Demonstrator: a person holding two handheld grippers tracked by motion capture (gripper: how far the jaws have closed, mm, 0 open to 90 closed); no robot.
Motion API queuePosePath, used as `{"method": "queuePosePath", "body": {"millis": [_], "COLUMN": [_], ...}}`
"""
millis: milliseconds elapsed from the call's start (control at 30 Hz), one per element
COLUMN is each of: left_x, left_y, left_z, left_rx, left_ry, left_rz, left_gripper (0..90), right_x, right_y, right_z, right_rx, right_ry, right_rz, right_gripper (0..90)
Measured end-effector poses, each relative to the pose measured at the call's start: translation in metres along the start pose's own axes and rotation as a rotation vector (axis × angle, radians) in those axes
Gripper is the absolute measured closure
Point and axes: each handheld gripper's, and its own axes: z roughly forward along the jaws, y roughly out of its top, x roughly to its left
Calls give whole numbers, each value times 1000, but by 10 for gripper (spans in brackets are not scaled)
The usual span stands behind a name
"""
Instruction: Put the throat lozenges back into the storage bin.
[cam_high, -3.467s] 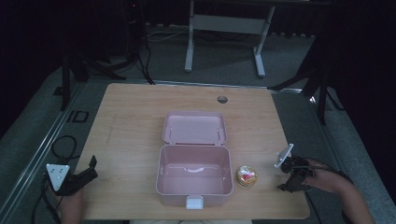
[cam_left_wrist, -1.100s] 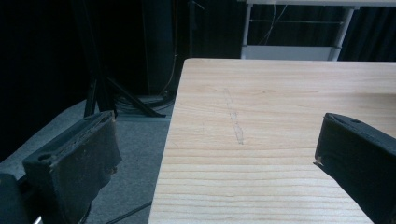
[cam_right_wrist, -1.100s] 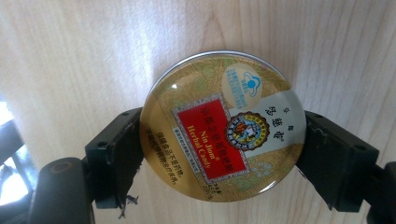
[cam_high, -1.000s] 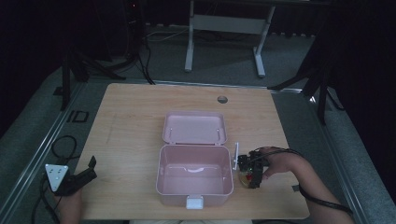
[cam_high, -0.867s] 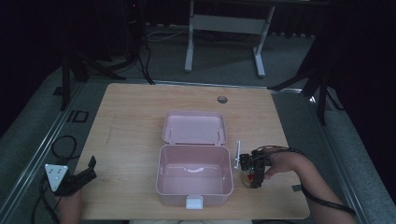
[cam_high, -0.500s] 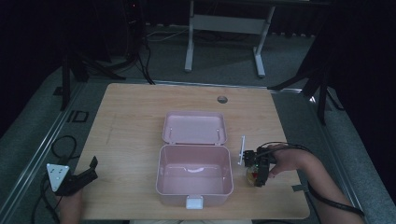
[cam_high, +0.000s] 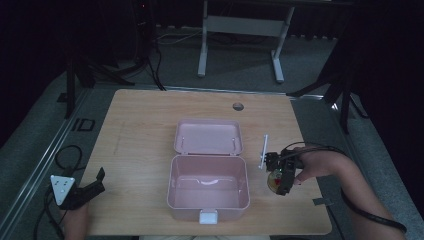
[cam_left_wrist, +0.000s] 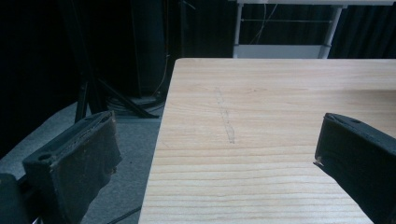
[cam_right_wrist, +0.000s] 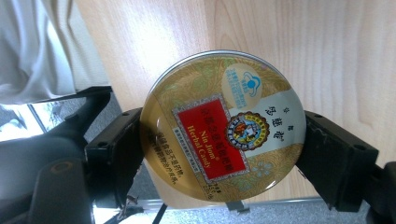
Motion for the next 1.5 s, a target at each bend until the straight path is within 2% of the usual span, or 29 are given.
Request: {"method": "queuePosePath", "body": {"millis": [233, 367, 433, 733, 1000, 1333, 1500], "left_x": [0, 0, 0, 0, 0, 1, 1], "left_y": [0, 0, 0, 0, 0, 0, 0], "left_z": [0, 1, 1, 1, 0, 0, 0], "left_rx": [1, 2, 5, 2, 2, 0, -1], "left_ry": [0, 0, -1, 0, -1, -5, -5], "left_rz": [2, 3, 6, 4, 6, 2, -1], "left_gripper": [3, 3, 3, 3, 3, 3, 3], "right_x": [5, 7, 10, 17, 28, 40, 42], "right_y": [-1, 1, 5, 26, 56, 96, 107], "right_z": [-35, -42, -48, -60, -72, -70, -67], "right_rx": [-5, -2, -17, -35, -45, -25, -39], "right_ry": [-31, -34, -25, -32, -28, -33, -28], "right_rz": [22, 36, 37, -4, -62, -132, -162], "right_gripper": [200, 200, 200, 200, 200, 200, 200]}}
